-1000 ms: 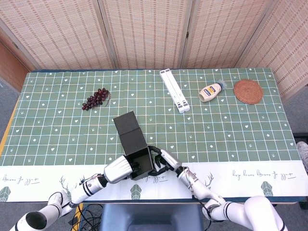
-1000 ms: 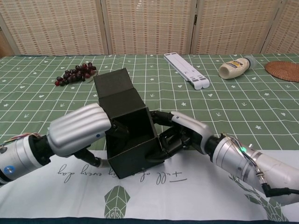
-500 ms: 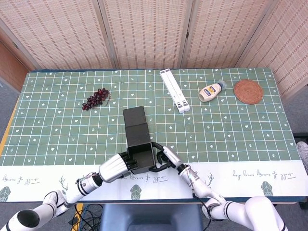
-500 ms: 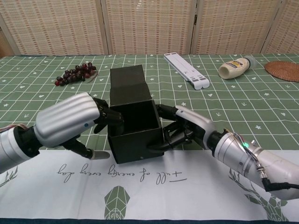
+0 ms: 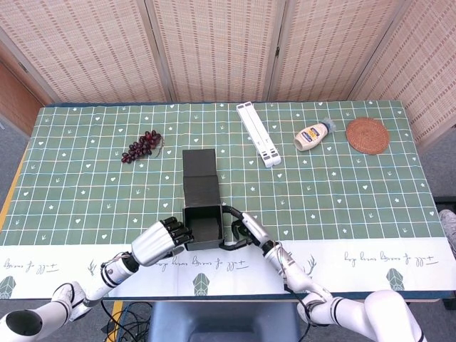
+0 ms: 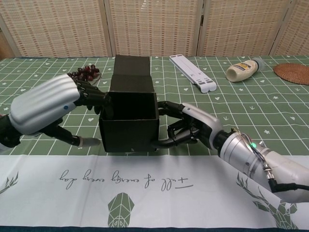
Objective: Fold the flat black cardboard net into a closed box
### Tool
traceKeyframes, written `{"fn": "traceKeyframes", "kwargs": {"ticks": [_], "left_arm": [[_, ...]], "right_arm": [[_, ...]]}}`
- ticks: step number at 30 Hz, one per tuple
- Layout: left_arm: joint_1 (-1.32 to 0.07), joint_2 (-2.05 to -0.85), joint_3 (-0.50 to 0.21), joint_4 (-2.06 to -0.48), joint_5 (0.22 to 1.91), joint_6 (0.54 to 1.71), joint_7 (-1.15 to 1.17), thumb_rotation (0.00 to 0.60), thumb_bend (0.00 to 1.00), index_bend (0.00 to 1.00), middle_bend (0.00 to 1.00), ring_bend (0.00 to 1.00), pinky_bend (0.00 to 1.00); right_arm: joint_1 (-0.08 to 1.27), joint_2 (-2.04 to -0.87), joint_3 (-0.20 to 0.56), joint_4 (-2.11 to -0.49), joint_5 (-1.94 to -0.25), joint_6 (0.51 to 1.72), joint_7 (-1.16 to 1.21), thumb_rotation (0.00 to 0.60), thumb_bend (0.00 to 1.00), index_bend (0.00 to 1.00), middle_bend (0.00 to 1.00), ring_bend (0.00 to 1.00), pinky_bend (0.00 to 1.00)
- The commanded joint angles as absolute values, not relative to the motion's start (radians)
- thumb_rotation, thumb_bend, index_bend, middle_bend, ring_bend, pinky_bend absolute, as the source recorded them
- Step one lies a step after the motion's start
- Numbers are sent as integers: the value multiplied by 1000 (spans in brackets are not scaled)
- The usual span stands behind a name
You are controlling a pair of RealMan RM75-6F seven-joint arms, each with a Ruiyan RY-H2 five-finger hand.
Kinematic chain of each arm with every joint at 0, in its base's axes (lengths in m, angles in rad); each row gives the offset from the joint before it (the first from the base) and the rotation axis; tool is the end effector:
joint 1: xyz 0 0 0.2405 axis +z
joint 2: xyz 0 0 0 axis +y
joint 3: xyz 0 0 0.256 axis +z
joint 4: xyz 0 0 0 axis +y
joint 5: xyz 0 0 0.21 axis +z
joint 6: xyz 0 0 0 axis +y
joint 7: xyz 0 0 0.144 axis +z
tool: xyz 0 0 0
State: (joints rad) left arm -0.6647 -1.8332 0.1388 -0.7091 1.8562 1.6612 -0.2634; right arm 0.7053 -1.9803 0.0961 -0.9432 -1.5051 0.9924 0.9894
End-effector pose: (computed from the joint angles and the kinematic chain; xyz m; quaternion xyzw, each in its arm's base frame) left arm -0.1817 0.2876 -0.0283 -0.7686 -0.1189 -0.5731 0.2581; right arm -0.1442 -0.3089 -0.1300 0.5113 -0.6796 0.5184 0.0893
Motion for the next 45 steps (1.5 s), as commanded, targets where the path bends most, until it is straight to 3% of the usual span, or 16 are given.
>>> {"fn": "traceKeyframes", "kwargs": {"ticks": [1,8,15,20,23,29,32,45], "left_arm": [[-660,-1818,135,-729,1855,1662,-255,600,95,440,473,461,523],[-653,-1789,134,-801,1850,1626,-221,600,95,318,376,399,514],[-657,-1761,130,-874,1850,1585,-181,600,95,239,238,242,495],[-654,-1727,121,-934,1837,1562,-178,600,95,170,153,198,445],[-650,-1703,115,-977,1824,1547,-190,600,94,149,134,177,433],[-641,-1665,112,-1050,1805,1517,-224,600,94,139,120,154,421],[-638,-1657,112,-1065,1806,1507,-224,600,95,138,118,151,418],[-621,-1631,91,-1126,1789,1488,-243,600,95,132,115,148,416]], "right_arm": [[706,-1976,103,-954,-1497,987,984,600,306,294,388,762,1000],[705,-1967,120,-985,-1472,967,970,600,306,294,388,762,1000],[711,-1962,148,-1019,-1432,927,935,600,307,294,388,762,1000],[716,-1961,161,-1033,-1410,899,911,600,307,294,381,762,1000],[721,-1956,162,-1046,-1410,887,894,600,306,288,341,762,1000],[719,-1943,146,-1058,-1428,888,869,600,306,74,169,712,1000],[714,-1941,138,-1059,-1437,895,861,600,306,19,127,692,1000],[676,-1858,84,-1154,-1475,928,831,600,268,0,49,645,1000]]}}
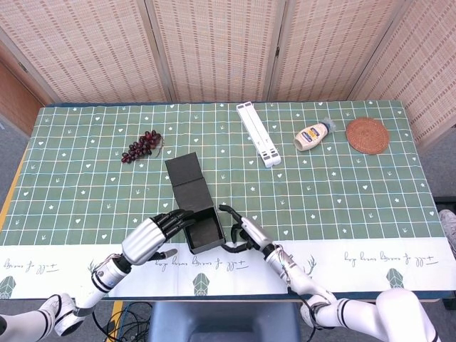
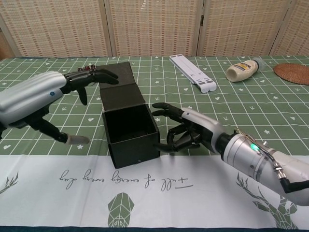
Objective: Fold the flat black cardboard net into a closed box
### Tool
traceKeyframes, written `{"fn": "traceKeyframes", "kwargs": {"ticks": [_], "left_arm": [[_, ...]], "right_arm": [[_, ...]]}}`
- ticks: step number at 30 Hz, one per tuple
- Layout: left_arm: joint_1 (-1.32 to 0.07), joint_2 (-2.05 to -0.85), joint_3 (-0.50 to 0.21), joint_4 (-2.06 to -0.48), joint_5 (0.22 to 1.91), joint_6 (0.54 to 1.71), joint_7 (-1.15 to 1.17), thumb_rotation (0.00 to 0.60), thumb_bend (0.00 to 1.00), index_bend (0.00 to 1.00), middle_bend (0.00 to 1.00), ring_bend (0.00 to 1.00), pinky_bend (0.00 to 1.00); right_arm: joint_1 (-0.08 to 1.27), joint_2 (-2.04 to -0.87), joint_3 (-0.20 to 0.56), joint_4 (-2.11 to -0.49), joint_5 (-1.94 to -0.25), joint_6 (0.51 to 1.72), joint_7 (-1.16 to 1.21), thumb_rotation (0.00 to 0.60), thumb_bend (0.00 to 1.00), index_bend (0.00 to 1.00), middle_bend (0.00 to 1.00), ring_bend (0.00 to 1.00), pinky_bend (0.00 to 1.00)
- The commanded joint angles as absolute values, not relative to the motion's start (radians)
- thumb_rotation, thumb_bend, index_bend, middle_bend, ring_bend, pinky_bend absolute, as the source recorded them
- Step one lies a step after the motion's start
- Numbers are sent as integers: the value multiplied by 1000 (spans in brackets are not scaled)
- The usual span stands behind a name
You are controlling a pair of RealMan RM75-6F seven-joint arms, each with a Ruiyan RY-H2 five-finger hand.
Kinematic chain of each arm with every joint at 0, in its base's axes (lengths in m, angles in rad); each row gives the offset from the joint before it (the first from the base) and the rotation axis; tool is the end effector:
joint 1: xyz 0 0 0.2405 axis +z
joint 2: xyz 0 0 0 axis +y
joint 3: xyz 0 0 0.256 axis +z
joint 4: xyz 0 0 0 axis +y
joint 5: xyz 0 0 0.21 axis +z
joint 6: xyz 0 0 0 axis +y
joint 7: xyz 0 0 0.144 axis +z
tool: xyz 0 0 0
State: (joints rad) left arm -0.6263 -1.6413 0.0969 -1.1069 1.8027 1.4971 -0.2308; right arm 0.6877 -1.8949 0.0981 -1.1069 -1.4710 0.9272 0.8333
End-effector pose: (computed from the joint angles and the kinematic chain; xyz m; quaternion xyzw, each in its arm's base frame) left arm -0.1805 0.2769 -0.0064 -0.7538 -0.2370 -0.5539 0.2623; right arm -0.1427 -0.2978 -0.1211 0.5436 -0.6767 0.4857 0.1030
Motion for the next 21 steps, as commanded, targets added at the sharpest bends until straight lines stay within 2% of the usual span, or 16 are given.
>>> {"fn": "traceKeyframes", "kwargs": {"ticks": [1,5,8,11,15,18,21], "left_arm": [[-620,-1623,88,-1144,1779,1478,-254,600,95,132,115,148,416],[-612,-1592,82,-1207,1745,1447,-294,600,95,132,115,152,416],[-602,-1564,77,-1264,1714,1423,-326,600,94,128,112,208,444],[-592,-1529,76,-1330,1675,1387,-358,600,95,88,111,326,521],[-580,-1473,83,-1423,1614,1317,-428,600,92,4,78,472,683],[-571,-1444,88,-1485,1556,1253,-493,600,81,0,42,516,764],[-570,-1432,88,-1518,1499,1178,-544,600,75,0,7,523,791]], "right_arm": [[672,-1840,81,-1180,-1472,924,831,600,266,0,49,645,1000],[655,-1790,75,-1257,-1466,930,819,600,264,0,49,644,1000],[642,-1739,82,-1336,-1472,958,814,600,263,0,50,644,1000],[640,-1664,104,-1430,-1488,992,794,600,263,0,57,643,1000],[647,-1536,160,-1556,-1500,1034,724,600,262,0,67,643,1000],[653,-1455,204,-1626,-1483,1045,669,600,263,0,69,644,1000],[652,-1395,233,-1678,-1461,1052,631,600,263,0,69,643,1000]]}}
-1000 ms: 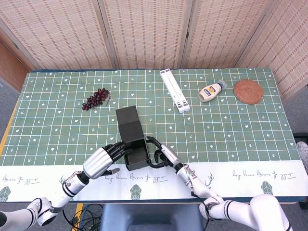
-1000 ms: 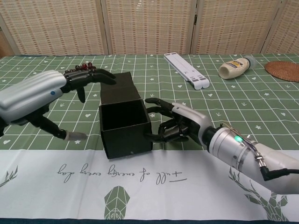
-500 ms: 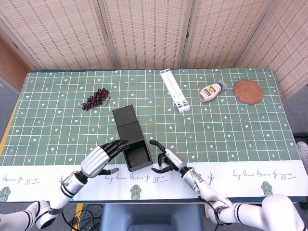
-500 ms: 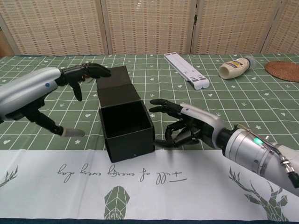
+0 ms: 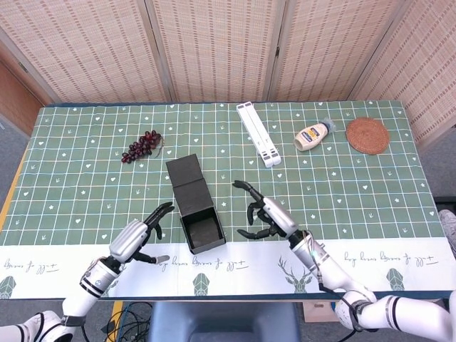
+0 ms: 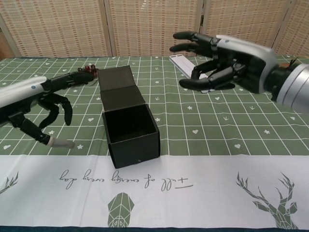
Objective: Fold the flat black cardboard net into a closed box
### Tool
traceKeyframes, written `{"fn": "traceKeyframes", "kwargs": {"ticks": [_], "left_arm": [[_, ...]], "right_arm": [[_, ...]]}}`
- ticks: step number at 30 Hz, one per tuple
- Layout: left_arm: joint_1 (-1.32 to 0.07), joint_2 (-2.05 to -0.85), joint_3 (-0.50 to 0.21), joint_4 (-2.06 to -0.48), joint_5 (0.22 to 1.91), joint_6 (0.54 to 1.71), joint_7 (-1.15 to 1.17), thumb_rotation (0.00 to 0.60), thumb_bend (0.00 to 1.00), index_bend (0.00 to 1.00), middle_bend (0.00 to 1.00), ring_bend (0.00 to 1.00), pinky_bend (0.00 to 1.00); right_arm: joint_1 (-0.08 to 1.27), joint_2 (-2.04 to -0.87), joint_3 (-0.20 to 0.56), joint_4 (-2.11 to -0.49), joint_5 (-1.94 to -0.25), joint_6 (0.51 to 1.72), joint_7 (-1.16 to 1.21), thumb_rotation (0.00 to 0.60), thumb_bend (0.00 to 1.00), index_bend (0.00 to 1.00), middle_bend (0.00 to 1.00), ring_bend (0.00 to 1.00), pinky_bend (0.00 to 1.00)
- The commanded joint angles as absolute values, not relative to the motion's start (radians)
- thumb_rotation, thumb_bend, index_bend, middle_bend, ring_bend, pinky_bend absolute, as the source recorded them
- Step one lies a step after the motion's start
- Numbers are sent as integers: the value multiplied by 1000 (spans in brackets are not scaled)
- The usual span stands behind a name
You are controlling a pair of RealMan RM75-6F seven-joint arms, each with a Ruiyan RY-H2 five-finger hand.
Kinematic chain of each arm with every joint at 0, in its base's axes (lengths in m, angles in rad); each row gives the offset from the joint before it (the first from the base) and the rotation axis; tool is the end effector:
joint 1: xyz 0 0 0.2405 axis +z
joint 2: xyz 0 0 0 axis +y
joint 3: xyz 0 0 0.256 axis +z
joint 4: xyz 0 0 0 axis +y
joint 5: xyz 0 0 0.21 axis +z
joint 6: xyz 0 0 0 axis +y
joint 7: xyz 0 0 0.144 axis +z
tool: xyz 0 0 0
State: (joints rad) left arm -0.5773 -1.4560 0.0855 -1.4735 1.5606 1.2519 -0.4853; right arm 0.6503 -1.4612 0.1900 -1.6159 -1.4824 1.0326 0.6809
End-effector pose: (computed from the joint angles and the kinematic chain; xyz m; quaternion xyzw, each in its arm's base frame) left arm -0.1978 0.2655 0.0100 -0.6520 -0.5166 -0.5079 0.2239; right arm -0.1176 -0.3088 0.0142 0.5561 -0.5993 0.5651 0.1107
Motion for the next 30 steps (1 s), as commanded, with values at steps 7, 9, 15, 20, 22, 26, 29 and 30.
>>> {"fn": "traceKeyframes", "kwargs": {"ticks": [7,9,15,20,22,26,29,30], "left_arm": [[-563,-1457,64,-1538,1387,1056,-567,600,65,0,0,523,811],[-563,-1475,54,-1533,1366,1034,-545,600,63,0,0,522,812],[-571,-1521,1,-1548,1284,970,-512,600,54,0,0,522,815],[-588,-1557,-47,-1553,1209,920,-468,599,54,0,0,522,819],[-596,-1569,-71,-1556,1170,895,-462,598,54,0,0,521,821],[-605,-1577,-108,-1575,1115,852,-473,598,54,0,0,514,821],[-610,-1583,-127,-1586,1093,831,-472,598,54,0,0,512,823],[-611,-1586,-131,-1588,1088,828,-469,597,54,0,0,511,823]], "right_arm": [[627,-1338,235,-1738,-1436,1072,613,600,263,0,69,644,1000],[622,-1336,228,-1745,-1438,1075,622,600,263,0,69,643,1000],[612,-1332,216,-1748,-1460,1094,642,600,263,0,71,644,1000],[604,-1327,210,-1749,-1473,1108,664,600,263,0,74,644,1000],[601,-1323,205,-1749,-1479,1112,676,600,263,0,75,644,1000],[590,-1316,200,-1742,-1482,1126,688,600,263,0,78,644,1000],[584,-1316,202,-1737,-1468,1131,699,600,263,0,84,643,1000],[583,-1316,201,-1736,-1466,1131,702,600,263,0,84,643,1000]]}}
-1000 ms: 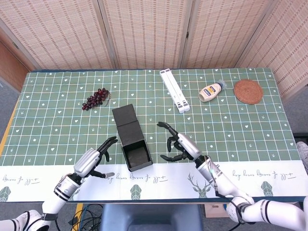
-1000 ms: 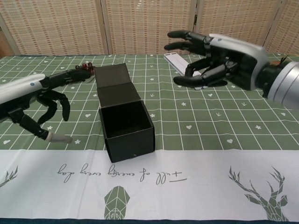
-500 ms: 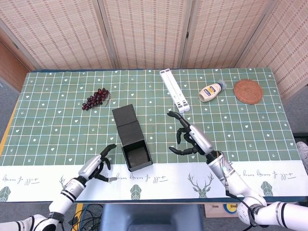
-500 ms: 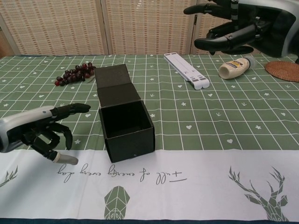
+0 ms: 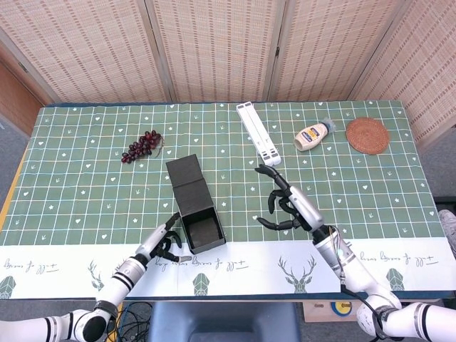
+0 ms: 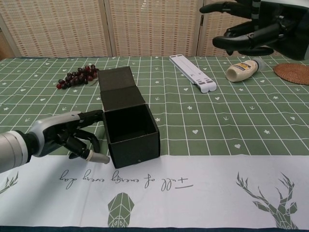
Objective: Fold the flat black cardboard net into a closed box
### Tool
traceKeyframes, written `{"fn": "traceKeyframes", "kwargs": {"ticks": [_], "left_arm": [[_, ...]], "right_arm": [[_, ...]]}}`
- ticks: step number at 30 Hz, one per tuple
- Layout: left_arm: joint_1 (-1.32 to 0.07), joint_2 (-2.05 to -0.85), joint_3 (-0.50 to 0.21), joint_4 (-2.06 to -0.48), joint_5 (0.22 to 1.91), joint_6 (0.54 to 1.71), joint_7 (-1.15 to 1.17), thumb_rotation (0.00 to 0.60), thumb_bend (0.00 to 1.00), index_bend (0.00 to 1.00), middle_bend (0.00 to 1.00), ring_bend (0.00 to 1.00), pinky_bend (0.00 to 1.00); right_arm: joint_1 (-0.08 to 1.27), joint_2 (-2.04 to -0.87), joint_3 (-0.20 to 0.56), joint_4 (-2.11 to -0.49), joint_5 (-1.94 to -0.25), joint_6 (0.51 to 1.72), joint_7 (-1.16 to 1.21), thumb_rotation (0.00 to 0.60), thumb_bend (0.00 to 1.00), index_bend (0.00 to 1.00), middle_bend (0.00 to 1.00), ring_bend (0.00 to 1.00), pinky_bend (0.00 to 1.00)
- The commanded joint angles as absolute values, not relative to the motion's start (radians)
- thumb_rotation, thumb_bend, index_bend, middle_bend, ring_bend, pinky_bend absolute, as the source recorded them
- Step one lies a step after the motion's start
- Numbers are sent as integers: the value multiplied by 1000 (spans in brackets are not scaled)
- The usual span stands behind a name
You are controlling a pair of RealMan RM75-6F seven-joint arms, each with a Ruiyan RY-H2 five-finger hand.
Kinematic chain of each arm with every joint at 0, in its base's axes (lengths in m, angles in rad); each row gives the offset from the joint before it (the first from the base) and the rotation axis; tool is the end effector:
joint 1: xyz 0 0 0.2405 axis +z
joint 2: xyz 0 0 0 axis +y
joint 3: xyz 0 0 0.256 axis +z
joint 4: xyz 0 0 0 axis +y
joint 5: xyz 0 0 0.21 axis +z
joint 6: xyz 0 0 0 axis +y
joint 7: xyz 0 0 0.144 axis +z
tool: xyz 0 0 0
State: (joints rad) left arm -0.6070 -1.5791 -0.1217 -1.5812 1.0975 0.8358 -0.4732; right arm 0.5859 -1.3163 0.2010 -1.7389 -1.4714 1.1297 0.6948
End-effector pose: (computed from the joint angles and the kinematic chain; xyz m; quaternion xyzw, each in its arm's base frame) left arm -0.1705 0.2787 -0.0552 -0.5032 -0.7366 -0.4146 0.1797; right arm -0.1301 -0.3034 0.0659 0.5220 -0.5875 0.6032 0.1359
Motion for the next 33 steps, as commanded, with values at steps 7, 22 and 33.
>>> {"fn": "traceKeyframes", "kwargs": {"ticks": [7,22,33], "left_arm": [[-620,-1615,-164,-1597,1041,815,-436,596,54,0,0,503,823],[-646,-1702,-234,-1533,966,806,-374,600,54,0,0,504,824],[-639,-1758,-252,-1478,960,806,-382,600,53,0,0,528,823]], "right_arm": [[574,-1311,198,-1729,-1469,1140,729,600,263,0,93,644,1000],[563,-1310,193,-1712,-1474,1150,767,600,263,0,101,643,1000],[558,-1312,192,-1698,-1471,1152,780,600,263,0,105,643,1000]]}}
